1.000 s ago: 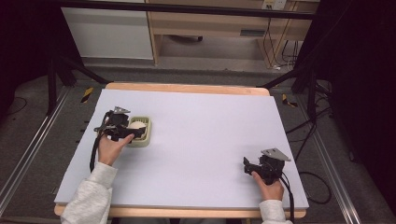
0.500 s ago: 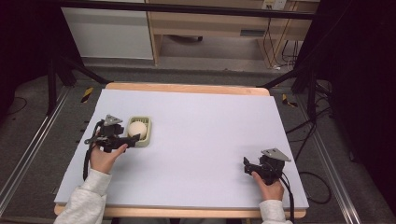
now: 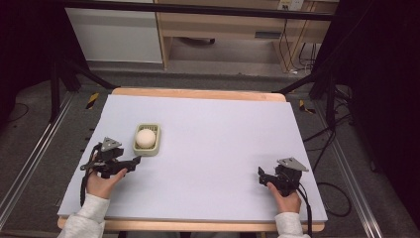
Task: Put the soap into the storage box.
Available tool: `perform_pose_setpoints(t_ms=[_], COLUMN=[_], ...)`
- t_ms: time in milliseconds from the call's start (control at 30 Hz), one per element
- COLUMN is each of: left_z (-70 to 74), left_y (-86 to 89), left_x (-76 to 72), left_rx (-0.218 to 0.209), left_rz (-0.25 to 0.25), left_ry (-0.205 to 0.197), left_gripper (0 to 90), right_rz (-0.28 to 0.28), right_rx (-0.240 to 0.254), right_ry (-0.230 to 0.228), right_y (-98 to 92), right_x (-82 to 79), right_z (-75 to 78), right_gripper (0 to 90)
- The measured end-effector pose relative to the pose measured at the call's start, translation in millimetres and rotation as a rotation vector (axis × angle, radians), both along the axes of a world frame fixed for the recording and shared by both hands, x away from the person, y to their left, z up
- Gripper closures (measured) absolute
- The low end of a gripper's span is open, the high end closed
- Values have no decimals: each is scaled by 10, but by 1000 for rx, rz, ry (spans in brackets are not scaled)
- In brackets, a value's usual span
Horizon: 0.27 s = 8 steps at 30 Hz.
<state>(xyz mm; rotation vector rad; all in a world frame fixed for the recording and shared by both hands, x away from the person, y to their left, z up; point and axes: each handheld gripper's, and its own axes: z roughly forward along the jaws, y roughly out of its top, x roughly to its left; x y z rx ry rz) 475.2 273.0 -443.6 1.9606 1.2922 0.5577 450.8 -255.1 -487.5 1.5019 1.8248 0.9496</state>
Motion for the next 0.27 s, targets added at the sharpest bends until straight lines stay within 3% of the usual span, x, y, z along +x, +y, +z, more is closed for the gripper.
perform_pose_setpoints(t_ms=[267], left_z=[-113], left_y=[147], left_x=[-101], left_rx=[10], left_rz=[29], left_ry=[28], left_gripper=[289], right_rz=[0], right_rx=[4], right_ry=[2], right_y=[-1], right_x=[-2], right_z=[2], right_gripper=[58])
